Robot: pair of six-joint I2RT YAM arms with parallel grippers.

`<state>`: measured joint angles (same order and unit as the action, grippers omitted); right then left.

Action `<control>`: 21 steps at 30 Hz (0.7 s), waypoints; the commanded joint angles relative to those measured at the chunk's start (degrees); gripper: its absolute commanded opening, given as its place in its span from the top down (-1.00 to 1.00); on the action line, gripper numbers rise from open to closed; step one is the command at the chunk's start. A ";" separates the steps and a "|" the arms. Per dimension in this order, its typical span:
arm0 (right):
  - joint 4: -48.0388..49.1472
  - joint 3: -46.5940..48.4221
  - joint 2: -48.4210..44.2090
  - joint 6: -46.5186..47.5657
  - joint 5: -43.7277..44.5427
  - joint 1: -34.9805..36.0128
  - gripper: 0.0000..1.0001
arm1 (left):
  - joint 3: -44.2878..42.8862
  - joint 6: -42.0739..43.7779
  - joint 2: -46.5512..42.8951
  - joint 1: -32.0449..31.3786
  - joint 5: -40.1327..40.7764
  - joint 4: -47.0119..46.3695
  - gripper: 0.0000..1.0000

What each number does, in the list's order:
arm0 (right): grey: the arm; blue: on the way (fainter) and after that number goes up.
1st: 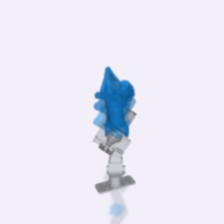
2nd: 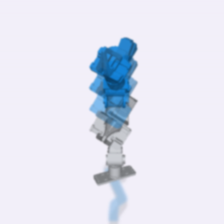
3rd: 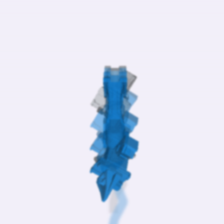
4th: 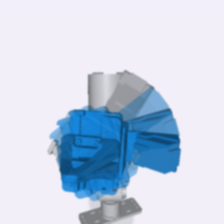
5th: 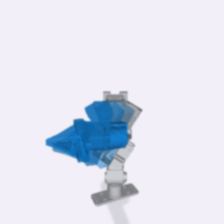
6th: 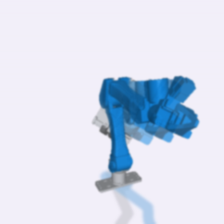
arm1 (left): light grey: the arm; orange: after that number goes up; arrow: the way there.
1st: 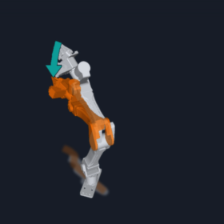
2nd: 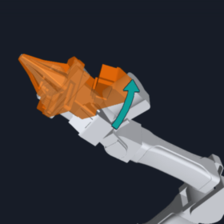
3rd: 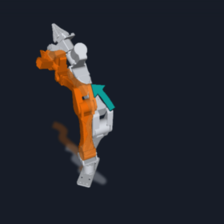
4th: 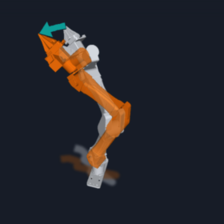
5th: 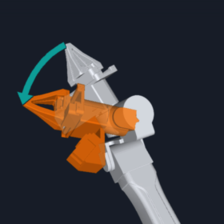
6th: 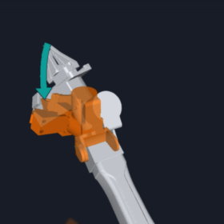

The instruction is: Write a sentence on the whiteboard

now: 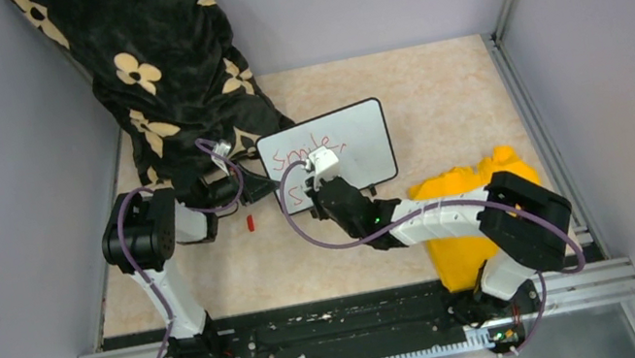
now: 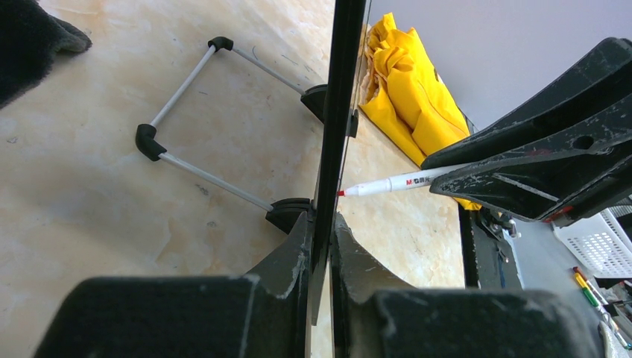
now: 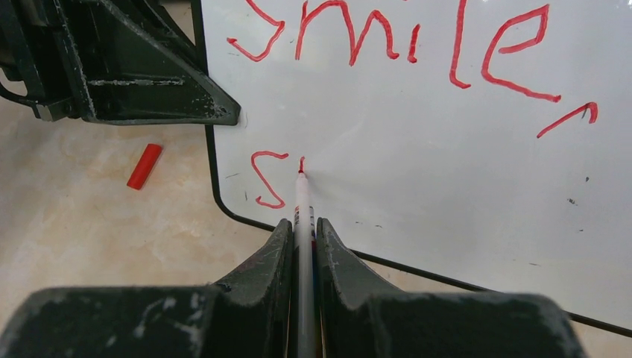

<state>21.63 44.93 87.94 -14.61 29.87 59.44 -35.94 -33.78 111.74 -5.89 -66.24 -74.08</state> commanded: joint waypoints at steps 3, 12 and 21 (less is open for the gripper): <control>1.29 -2.16 -0.47 -1.75 0.06 -0.20 1.00 | -0.09 1.08 1.19 -0.35 0.74 4.75 1.00; 0.16 -3.59 -1.15 -2.50 0.60 -0.20 1.00 | -0.09 1.24 1.11 -0.35 0.74 4.87 1.00; -0.53 -3.97 -3.69 -1.92 2.11 -0.20 1.00 | -0.07 1.18 1.12 -0.35 0.74 4.91 1.00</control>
<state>20.84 41.10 86.94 -16.75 29.39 59.53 -36.18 -33.71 111.74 -5.89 -66.30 -73.67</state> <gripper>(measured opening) 0.126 0.136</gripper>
